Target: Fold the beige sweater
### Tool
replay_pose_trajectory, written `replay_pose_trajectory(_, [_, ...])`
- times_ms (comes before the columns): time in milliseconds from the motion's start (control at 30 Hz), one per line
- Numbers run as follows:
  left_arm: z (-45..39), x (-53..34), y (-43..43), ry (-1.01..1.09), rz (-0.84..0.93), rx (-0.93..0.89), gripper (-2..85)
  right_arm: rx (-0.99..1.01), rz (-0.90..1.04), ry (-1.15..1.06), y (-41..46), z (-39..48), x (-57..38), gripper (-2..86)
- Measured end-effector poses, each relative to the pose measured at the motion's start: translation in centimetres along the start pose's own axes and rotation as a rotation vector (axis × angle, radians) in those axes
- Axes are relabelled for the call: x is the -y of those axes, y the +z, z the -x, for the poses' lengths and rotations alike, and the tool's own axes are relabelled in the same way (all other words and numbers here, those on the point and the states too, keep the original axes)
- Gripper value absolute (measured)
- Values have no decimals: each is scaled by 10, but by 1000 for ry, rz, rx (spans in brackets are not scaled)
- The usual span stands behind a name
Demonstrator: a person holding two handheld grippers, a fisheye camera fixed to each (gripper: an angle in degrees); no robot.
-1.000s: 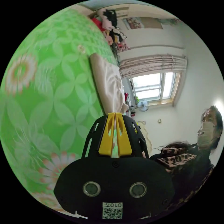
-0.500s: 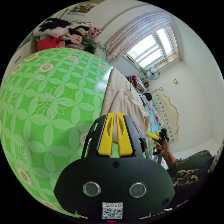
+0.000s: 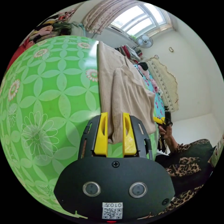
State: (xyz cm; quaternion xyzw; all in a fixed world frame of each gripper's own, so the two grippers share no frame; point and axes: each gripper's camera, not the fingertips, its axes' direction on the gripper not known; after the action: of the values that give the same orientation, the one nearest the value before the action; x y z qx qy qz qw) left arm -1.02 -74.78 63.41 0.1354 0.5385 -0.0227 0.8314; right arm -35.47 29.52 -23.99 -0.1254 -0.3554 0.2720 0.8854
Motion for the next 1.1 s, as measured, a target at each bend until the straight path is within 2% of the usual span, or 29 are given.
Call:
replay_pose_trajectory(133, [-8,11,5,53,-13,-10,73,20,23,-7,-4,11,-6,136])
replay_pose_trajectory(200, [-8,17,11,88,1,-71,70,16,14,-15,-6,19,-10,137])
replay_pose_trajectory(367, [8,40,27,140,10,-139,55,-27,-38,-27,-13,51,-27,151])
replay_pose_trajectory(467, [18,48,33,130,-11,-188,50,-113,-140,-44,-31,77,-39,156])
replay_pose_trajectory(767, [40,66,49,90,1,-280,38,-255,-51,-50,-3,123,-50,155])
replay_pose_trajectory(933, [38,78,58,87,1,-275,31,-390,-168,-39,-6,152,-57,146])
replay_pose_trajectory(1033, [36,82,61,94,3,-267,32,-363,-111,-21,3,154,-50,146])
replay_pose_trajectory(1100, [37,81,48,77,-52,-199,34,-378,-137,-14,0,161,-50,144])
